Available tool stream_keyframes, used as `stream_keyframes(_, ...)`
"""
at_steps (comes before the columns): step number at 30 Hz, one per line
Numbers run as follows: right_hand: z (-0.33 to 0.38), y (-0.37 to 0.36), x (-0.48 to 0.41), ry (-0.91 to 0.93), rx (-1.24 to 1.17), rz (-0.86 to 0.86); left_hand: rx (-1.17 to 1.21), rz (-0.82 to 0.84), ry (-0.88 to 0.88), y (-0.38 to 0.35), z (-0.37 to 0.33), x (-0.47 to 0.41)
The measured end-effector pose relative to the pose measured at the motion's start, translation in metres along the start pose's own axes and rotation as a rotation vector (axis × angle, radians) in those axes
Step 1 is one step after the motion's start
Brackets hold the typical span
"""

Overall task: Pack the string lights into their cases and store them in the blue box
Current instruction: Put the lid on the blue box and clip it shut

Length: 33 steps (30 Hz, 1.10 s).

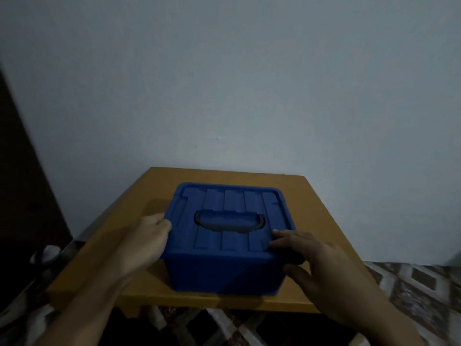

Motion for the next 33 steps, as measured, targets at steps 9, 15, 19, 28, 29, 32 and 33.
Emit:
stream_keyframes(9, 0.017, 0.002, -0.044, -0.107, 0.043, -0.079, -0.406, -0.02, -0.269, -0.015, -0.046, -0.002)
stream_keyframes(15, 0.022, -0.024, -0.089, -0.192, 0.17, 0.103, -0.815, 0.174, -0.291, -0.057, -0.058, -0.026)
stream_keyframes(19, 0.016, -0.04, -0.099, -0.221, 0.224, 0.213, -0.831, 0.227, -0.264, -0.064, -0.05, -0.034)
stream_keyframes(28, 0.013, -0.04, -0.097, -0.218, 0.22, 0.225, -0.83, 0.231, -0.278, -0.062, -0.049, -0.033)
stream_keyframes(29, 0.012, -0.041, -0.097, -0.219, 0.215, 0.224, -0.822, 0.227, -0.283, -0.062, -0.048, -0.033)
stream_keyframes(32, 0.012, -0.041, -0.095, -0.22, 0.198, 0.209, -0.773, 0.196, -0.318, -0.06, -0.048, -0.03)
stream_keyframes(33, 0.012, -0.041, -0.095, -0.221, 0.185, 0.2, -0.751, 0.178, -0.332, -0.06, -0.049, -0.029)
Point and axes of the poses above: each hand's wrist, its own x-axis away from the middle knuckle, its own y-axis out of the back of the hand, z = x × y, the point moved 3 cm from there along -x, towards the middle knuckle
